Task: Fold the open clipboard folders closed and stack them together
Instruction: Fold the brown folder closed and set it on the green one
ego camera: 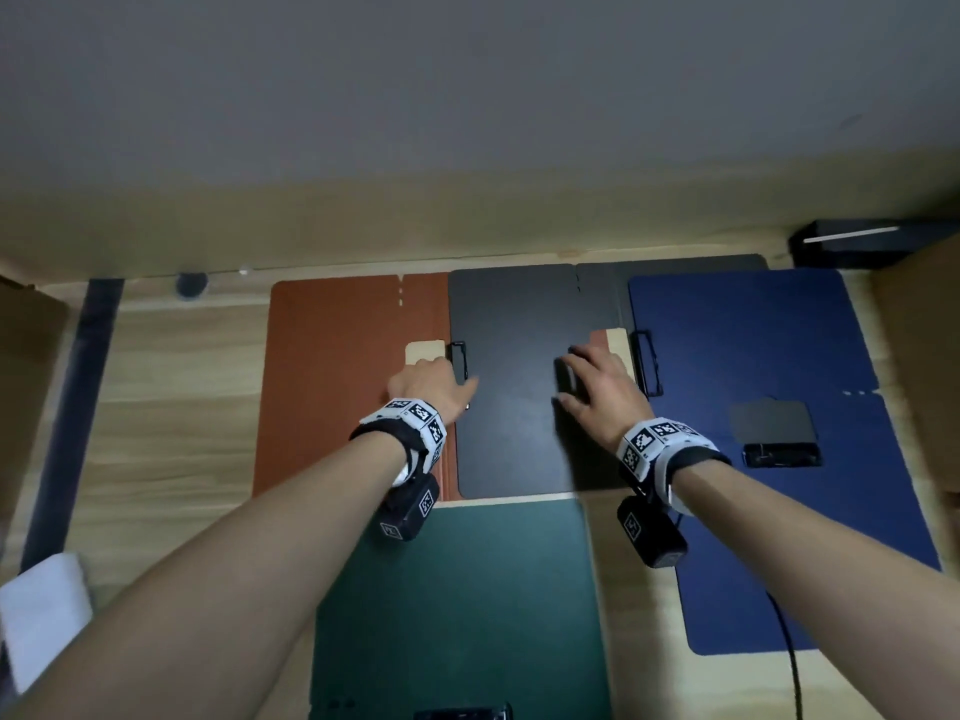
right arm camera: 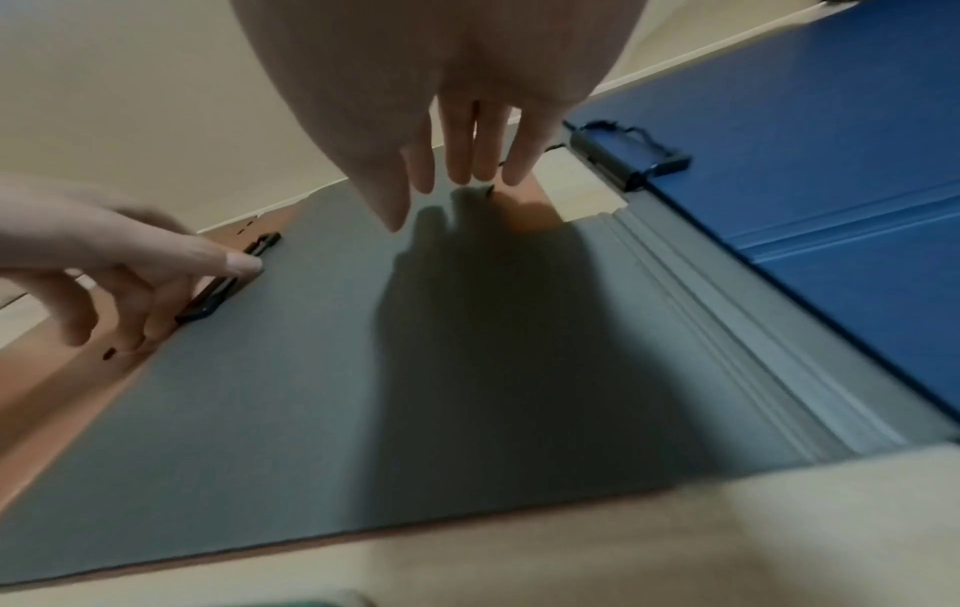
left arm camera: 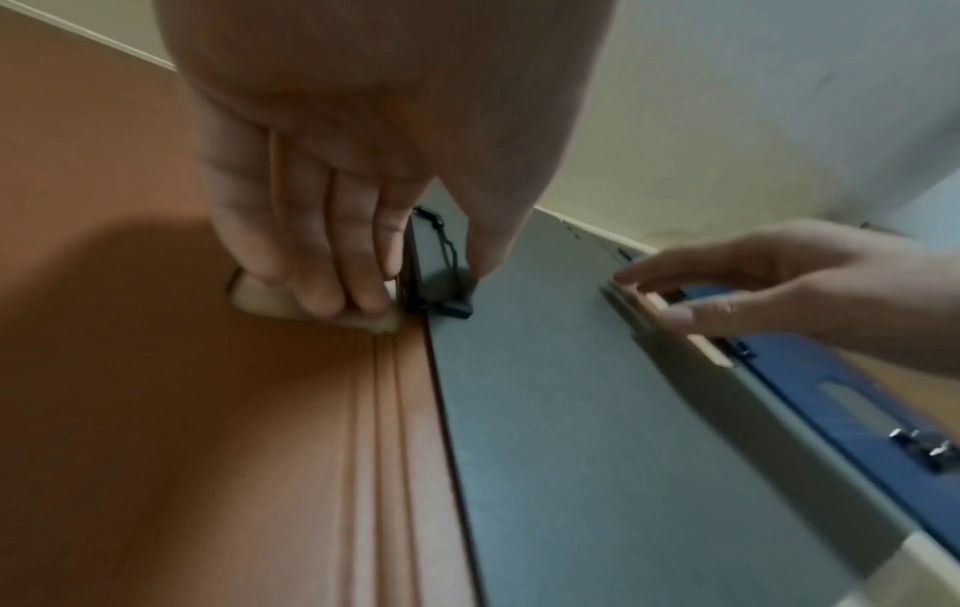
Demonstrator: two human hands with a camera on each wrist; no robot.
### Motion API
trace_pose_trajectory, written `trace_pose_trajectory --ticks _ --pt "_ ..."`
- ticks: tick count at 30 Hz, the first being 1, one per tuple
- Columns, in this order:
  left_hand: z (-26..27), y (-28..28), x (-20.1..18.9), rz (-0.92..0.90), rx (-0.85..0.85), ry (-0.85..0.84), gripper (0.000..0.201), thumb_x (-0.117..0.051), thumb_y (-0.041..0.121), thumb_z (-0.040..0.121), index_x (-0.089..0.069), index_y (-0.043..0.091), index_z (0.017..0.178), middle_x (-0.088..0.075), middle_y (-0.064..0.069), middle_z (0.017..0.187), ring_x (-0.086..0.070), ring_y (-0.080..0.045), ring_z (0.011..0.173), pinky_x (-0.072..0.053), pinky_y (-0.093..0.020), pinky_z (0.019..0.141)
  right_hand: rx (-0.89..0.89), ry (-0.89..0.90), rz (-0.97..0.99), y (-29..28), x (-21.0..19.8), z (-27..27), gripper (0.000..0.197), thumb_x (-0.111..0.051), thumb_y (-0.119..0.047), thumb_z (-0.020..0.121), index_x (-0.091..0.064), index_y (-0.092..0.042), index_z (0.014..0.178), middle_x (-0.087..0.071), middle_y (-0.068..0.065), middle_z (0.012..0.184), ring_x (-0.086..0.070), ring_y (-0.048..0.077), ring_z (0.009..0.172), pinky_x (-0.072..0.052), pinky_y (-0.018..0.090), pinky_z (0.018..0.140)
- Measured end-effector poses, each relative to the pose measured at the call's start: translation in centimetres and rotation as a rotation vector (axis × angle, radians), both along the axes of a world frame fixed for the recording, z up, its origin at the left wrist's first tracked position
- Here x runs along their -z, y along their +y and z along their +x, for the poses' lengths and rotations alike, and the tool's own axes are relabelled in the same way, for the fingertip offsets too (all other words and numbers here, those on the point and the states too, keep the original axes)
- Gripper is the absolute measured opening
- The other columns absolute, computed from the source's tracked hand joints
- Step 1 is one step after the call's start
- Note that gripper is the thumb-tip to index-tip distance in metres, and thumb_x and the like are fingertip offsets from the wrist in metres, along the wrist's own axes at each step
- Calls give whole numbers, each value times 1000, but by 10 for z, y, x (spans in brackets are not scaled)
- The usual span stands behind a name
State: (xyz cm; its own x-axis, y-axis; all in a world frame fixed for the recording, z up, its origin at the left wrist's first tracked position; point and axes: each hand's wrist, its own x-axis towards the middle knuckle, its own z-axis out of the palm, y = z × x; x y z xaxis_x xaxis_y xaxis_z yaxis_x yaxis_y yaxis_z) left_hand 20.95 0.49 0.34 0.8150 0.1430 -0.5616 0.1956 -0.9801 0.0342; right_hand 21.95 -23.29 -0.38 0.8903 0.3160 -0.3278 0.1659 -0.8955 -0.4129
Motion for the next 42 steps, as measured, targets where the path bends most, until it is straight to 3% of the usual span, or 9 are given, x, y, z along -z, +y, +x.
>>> trace_pose_trajectory --ticks 5,9,14,17,21,28,34,39,42 --pt "3 2 9 69 131 -155 51 -27 48 101 -57 13 80 -69 -11 91 -64 -32 82 -37 -32 63 -165 -17 -31 17 21 10 95 -59 -65 82 -17 -20 155 -2 2 165 -4 22 152 -14 41 122" --pt "0 3 13 69 208 -202 48 -29 43 102 -57 14 76 -71 -14 86 -67 -33 79 -36 -32 60 -331 4 -15 23 34 3 123 -57 -84 64 -3 -24 157 11 2 165 7 19 152 -1 39 119" --pt "0 17 11 126 298 -181 42 -33 37 102 -60 15 78 -71 -10 83 -67 -31 75 -40 -32 60 -365 -20 -63 37 39 -1 129 -67 -78 60 -2 -24 157 14 0 164 11 18 151 0 39 121" --pt "-2 39 6 140 232 -172 47 -31 42 101 -52 15 67 -70 -10 78 -65 -30 71 -37 -31 57 -287 7 -91 34 36 2 132 -69 -78 58 1 -25 157 16 -1 164 13 17 151 -1 39 122" --pt "-15 82 5 172 190 -209 51 -30 46 100 -51 16 65 -69 -8 75 -64 -29 69 -36 -31 57 -241 31 -127 32 32 6 133 -72 -74 57 1 -26 156 15 -2 164 12 18 151 -5 43 123" --pt "-19 106 7 175 144 -214 51 -31 47 101 -53 14 69 -69 -8 76 -55 -28 62 -35 -31 55 -223 33 -214 39 25 5 126 -73 -69 62 -1 -26 156 13 0 165 9 20 152 -2 40 121" --pt "-21 128 8 151 123 -235 50 -28 47 101 -59 13 83 -68 -8 79 -65 -29 72 -35 -31 55 -169 84 -283 49 14 -2 124 -79 -61 64 -3 -27 156 10 0 165 5 22 152 -7 44 123" --pt "-54 161 12 -80 -101 -311 41 -27 45 102 -52 13 97 -59 0 73 -58 -21 60 -40 -30 52 -173 101 -155 96 -1 -20 116 -78 -62 64 -13 -30 154 3 -2 165 2 19 152 -7 44 122" --pt "-84 195 10 -121 -320 -380 26 -41 42 98 -53 19 98 -63 0 90 -61 -21 75 -46 -33 64 -297 103 -138 138 -6 -39 115 -75 -62 68 -10 -28 156 5 -4 165 1 19 152 -5 44 120"
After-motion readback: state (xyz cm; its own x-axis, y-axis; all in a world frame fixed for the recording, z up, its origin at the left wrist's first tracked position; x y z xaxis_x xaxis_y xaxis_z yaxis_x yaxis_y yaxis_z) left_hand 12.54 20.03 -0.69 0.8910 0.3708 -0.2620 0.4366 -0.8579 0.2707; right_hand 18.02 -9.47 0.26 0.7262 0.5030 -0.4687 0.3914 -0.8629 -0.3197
